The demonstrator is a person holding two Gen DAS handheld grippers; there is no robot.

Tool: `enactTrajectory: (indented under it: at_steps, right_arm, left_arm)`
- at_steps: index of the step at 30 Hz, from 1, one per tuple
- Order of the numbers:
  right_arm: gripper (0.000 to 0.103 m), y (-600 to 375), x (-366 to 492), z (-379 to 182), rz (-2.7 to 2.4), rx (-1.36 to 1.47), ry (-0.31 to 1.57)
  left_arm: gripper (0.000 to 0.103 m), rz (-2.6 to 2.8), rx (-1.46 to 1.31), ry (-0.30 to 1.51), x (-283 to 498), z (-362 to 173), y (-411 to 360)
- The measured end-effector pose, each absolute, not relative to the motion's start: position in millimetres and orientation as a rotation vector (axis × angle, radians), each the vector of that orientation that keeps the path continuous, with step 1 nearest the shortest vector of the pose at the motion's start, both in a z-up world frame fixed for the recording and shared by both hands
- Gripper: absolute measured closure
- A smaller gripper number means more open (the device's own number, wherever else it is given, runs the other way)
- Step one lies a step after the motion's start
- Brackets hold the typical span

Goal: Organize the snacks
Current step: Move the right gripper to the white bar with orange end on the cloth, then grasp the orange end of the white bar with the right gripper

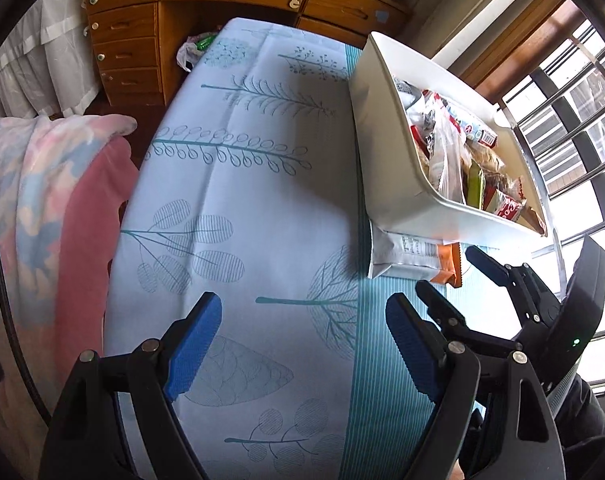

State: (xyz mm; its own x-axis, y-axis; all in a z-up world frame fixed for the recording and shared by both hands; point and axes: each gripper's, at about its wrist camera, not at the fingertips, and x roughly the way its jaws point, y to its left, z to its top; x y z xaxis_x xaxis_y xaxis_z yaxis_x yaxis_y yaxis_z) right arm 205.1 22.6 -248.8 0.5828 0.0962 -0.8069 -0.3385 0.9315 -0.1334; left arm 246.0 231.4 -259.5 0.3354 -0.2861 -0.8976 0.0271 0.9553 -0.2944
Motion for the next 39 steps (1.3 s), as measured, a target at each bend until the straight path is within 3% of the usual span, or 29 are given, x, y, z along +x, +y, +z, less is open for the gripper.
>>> enactTrajectory:
  at_steps: [9, 18, 26, 39]
  right_arm:
    - [0.030, 56, 207, -271, 0.315, -0.494, 0.951]
    - [0.030, 63, 223, -275, 0.323, -0.525, 0.985]
    - [0.013, 62, 230, -276, 0.384, -0.499, 1.035]
    - [0.015, 75, 243, -277, 0.307, -0.472, 1.084]
  left_arm:
    - [0.020, -0.246, -0.255, 1.231, 256, -266, 235]
    - [0.020, -0.289, -0.256, 1.247, 267, -270, 235]
    - [0.020, -0.316, -0.260, 1.257, 275, -274, 240]
    - [0.020, -0.334, -0.270, 1.256, 272, -275, 250]
